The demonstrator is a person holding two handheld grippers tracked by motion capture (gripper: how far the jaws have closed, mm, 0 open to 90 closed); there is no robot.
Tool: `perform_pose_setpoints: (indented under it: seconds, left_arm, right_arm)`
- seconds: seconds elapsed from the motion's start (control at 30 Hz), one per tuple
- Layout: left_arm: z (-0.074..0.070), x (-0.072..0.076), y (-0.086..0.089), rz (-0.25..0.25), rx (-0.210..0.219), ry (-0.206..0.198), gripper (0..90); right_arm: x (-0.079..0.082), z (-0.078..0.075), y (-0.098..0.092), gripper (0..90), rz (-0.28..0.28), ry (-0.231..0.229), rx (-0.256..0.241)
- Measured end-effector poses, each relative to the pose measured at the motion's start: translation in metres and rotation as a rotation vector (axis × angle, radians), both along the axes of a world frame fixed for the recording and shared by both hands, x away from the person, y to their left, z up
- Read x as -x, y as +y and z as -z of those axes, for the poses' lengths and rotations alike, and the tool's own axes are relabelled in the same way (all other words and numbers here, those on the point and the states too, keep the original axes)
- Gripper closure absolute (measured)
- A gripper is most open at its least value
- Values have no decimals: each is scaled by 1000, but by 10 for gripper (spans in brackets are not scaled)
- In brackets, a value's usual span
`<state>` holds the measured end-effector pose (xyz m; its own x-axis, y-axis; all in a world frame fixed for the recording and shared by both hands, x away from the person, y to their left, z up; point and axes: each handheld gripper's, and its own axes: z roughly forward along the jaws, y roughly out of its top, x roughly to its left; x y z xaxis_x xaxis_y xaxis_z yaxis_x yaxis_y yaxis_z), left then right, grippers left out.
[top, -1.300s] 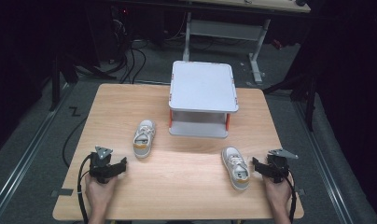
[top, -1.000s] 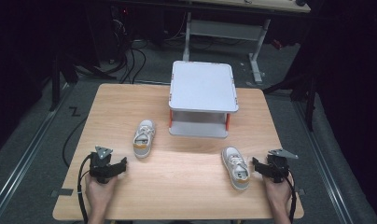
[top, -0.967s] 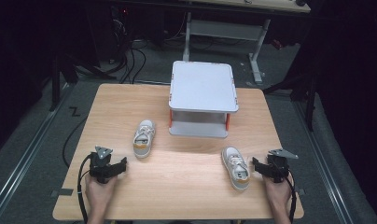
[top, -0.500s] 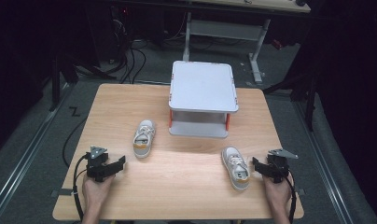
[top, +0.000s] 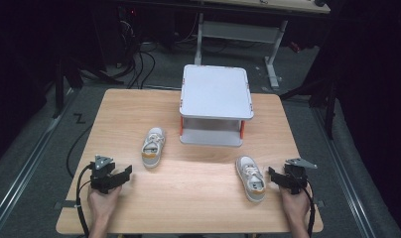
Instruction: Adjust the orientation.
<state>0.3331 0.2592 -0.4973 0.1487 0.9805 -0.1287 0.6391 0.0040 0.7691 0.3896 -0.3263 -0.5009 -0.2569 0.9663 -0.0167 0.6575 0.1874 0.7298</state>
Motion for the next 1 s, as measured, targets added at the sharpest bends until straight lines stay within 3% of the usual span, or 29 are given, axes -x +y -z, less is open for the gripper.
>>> perform_pose_setpoints:
  seconds: [0.1,0.17,0.37,0.43,0.63,0.7,1.0]
  left_arm:
    - [-4,1,-3,20,13,11,362]
    - [-10,3,-8,19,-13,3,418]
    - [-24,6,-16,61,-6,-33,421]
    - [-37,6,-22,100,-14,-54,423]
    - [-55,2,-37,160,-23,-74,422]
    - [-60,-3,-45,187,-35,-67,424]
    - [-67,-25,-66,227,-78,-16,473]
  right_arm:
    - [0,0,0,310,0,0,0]
    - [0,0,0,310,0,0,0]
    - [0,0,0,309,-2,-1,1]
    - [0,0,0,308,-2,0,1]
    - [0,0,0,308,-2,-1,1]
    - [0,0,0,308,-3,-2,2]
    - [0,0,0,307,-4,-2,1]
